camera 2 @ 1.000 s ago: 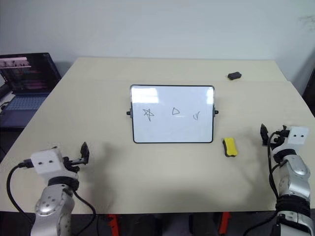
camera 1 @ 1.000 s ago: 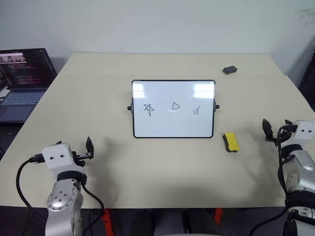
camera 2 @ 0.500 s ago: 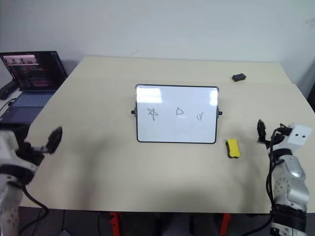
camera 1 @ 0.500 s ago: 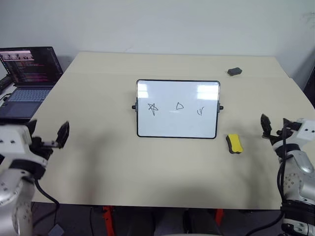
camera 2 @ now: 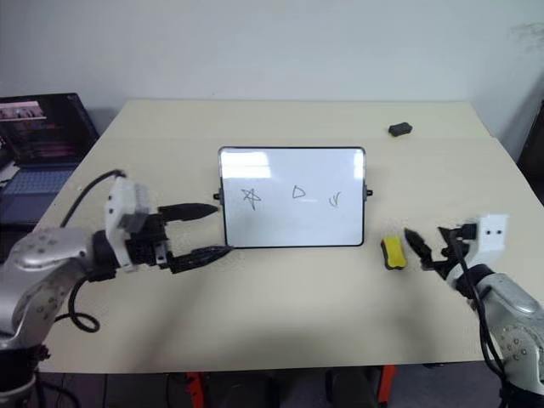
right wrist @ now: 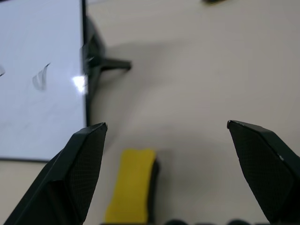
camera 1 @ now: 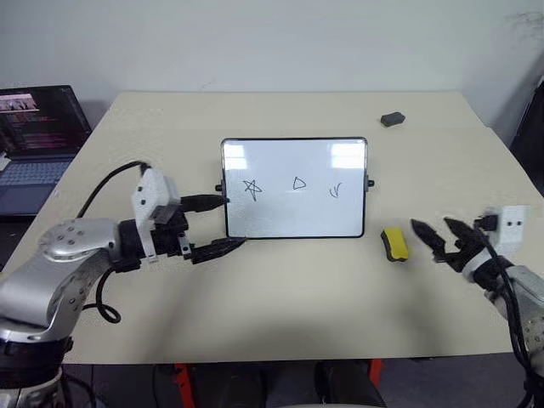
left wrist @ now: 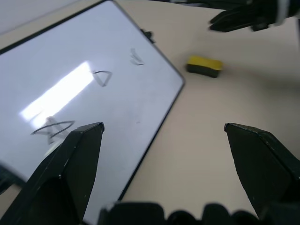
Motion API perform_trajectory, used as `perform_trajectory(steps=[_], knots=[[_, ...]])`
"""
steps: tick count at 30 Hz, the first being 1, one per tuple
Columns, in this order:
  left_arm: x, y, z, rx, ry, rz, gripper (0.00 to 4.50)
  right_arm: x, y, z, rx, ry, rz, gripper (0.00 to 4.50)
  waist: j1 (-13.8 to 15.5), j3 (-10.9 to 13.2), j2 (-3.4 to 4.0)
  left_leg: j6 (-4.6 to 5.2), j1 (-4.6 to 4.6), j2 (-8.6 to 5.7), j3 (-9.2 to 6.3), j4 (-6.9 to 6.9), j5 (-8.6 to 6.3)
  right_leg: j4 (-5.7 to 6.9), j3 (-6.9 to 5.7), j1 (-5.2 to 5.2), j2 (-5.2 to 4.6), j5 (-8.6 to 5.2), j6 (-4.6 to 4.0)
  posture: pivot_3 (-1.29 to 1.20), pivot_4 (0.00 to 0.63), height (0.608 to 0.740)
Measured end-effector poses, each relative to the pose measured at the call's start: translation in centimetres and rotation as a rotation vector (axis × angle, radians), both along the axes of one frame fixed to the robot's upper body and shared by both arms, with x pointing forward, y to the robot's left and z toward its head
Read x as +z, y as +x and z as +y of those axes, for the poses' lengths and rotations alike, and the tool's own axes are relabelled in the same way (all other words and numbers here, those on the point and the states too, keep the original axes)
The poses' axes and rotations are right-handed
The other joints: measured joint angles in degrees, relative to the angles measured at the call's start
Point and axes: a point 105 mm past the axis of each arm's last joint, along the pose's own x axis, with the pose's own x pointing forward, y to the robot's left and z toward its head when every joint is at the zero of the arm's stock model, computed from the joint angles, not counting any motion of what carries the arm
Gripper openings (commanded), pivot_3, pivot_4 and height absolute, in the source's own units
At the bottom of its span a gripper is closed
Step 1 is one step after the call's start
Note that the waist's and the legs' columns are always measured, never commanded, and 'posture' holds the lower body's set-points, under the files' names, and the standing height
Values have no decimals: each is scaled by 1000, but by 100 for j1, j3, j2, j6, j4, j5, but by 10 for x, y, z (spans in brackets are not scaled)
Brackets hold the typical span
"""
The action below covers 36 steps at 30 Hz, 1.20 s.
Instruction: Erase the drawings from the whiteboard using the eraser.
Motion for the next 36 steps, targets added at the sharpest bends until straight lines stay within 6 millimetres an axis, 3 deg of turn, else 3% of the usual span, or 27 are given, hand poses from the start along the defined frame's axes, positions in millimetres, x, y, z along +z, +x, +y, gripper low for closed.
perform_trajectory(steps=[3,7,15,34,36], knots=[[-6,-5,-13,-95,16,42,4500,-1,6,5,-28,-26,35,4478,6,4,-4,0,-5,-5,2,2,0,-1,2,-4,-1,-1,1,0,150,740],[-1,-1,-26,-156,11,19,4500,-2,12,16,-55,-73,38,4478,50,4,-6,0,-14,-4,-3,2,0,-2,-3,-11,0,-2,4,0,150,740],[-5,7,-45,-226,8,15,4500,-23,15,28,-100,-159,91,4478,53,5,-6,0,-24,-7,-4,4,0,-4,-2,-18,-2,-3,6,0,150,740],[-17,3,-51,-275,43,26,4500,-36,17,33,-114,-165,115,4478,49,5,-6,0,-23,-6,-6,5,0,-1,-3,-19,-2,-3,6,0,150,740],[-17,2,-51,-275,43,26,4500,-36,17,33,-112,-163,115,3945,49,5,-6,0,-23,-6,-6,5,0,-1,-3,-18,-2,-3,6,0,150,740]])
